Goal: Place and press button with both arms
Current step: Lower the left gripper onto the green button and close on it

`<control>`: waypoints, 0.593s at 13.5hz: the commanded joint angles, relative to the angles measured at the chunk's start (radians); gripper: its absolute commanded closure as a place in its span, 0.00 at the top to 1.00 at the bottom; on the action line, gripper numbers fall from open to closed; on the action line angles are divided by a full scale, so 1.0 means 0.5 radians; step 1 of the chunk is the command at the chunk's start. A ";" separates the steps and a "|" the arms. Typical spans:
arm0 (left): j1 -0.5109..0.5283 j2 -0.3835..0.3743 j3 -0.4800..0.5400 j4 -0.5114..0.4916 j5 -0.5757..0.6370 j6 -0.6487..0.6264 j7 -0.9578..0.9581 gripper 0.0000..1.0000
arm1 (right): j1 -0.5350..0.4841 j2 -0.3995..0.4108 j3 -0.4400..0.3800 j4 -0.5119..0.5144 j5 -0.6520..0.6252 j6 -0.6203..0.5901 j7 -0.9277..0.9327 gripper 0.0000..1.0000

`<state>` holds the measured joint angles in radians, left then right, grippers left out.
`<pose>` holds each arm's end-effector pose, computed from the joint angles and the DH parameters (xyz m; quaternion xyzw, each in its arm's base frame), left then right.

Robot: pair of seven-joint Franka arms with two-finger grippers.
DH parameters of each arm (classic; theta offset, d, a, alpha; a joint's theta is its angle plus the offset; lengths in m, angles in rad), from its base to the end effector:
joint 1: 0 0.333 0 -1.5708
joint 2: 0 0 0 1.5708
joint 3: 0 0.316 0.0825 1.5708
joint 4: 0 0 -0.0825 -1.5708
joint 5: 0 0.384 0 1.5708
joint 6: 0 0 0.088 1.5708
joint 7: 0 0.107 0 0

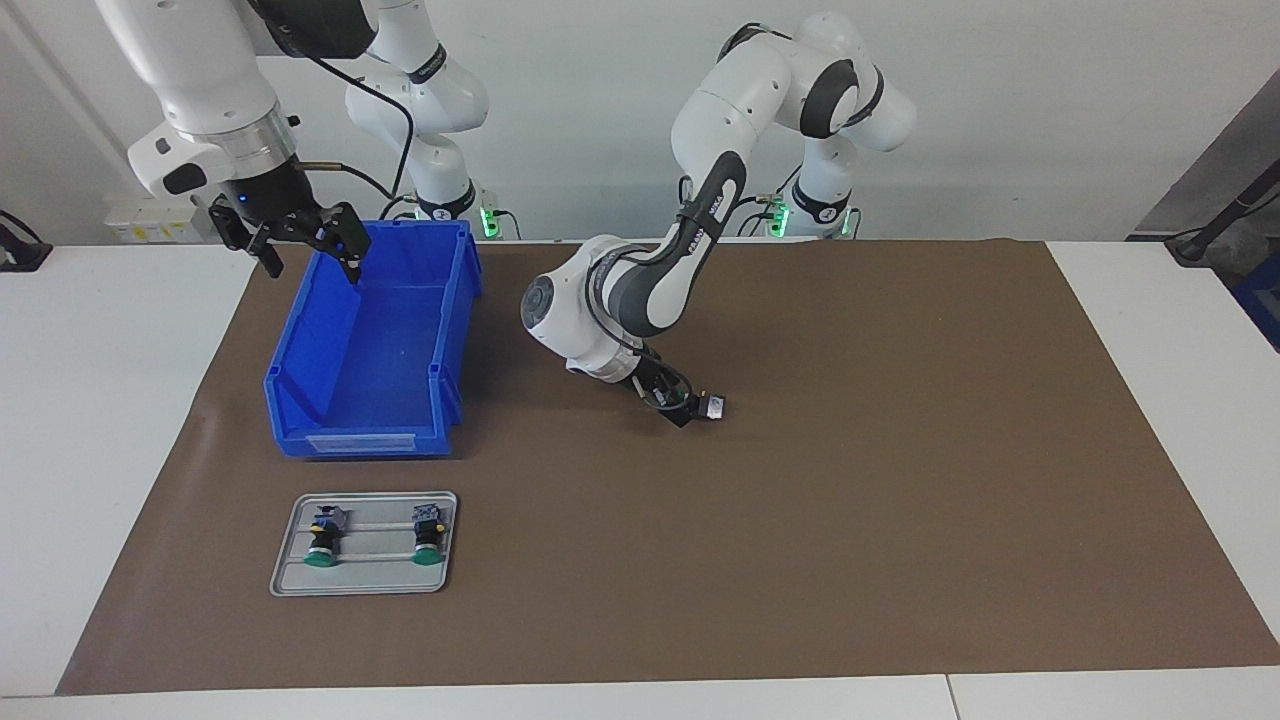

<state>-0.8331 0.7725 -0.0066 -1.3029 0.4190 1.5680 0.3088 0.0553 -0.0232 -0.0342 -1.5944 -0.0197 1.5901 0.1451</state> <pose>0.4905 -0.4802 0.2599 -0.7675 0.5577 0.1847 0.2565 0.5491 0.0093 0.6279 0.9980 -0.0619 0.0102 0.0086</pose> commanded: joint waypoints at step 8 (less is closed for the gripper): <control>0.000 0.053 0.065 0.016 -0.028 -0.009 0.005 0.11 | -0.018 0.007 0.010 0.017 0.039 -0.029 -0.039 1.00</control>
<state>-0.8337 0.7736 -0.0015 -1.3120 0.3953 1.5677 0.3083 0.0553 -0.0232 -0.0342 -1.5944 -0.0197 1.5901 0.1451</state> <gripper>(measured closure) 0.859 0.000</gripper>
